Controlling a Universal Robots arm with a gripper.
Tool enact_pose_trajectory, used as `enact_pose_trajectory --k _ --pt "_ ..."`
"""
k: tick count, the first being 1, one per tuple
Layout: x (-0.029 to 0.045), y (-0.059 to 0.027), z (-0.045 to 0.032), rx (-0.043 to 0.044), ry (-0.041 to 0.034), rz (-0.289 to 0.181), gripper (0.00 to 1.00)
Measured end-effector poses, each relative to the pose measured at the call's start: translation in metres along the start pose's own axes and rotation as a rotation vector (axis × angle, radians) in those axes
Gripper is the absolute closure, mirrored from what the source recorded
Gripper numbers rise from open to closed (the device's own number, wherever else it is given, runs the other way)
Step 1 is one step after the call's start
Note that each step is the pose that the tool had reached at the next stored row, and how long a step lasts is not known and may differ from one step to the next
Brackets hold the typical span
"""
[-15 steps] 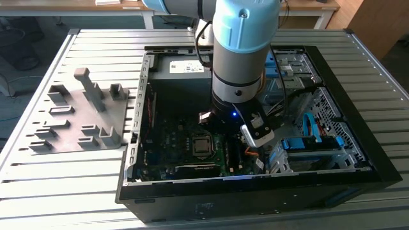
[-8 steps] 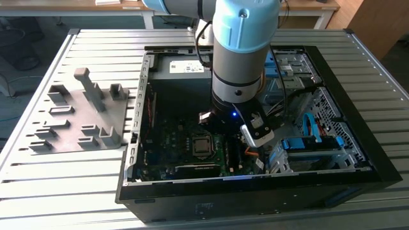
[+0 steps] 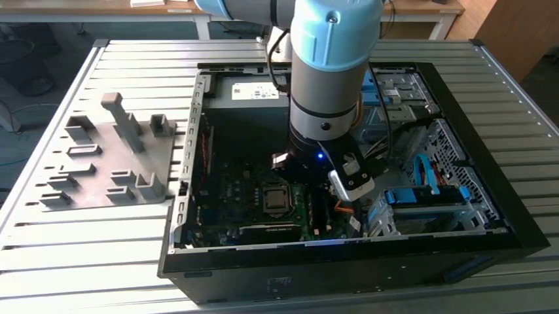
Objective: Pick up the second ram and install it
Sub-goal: 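Insert the second ram into the second slot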
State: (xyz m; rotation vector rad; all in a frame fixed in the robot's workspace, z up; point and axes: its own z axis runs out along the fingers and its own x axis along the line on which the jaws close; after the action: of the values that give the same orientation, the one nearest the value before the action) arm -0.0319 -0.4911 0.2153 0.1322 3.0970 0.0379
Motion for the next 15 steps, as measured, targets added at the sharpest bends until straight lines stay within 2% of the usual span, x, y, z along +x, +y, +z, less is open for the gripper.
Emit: enact_pose_trajectory --k 15 --pt "0.0001 0.0000 0.0024 0.0001 0.0002 -0.009 0.86"
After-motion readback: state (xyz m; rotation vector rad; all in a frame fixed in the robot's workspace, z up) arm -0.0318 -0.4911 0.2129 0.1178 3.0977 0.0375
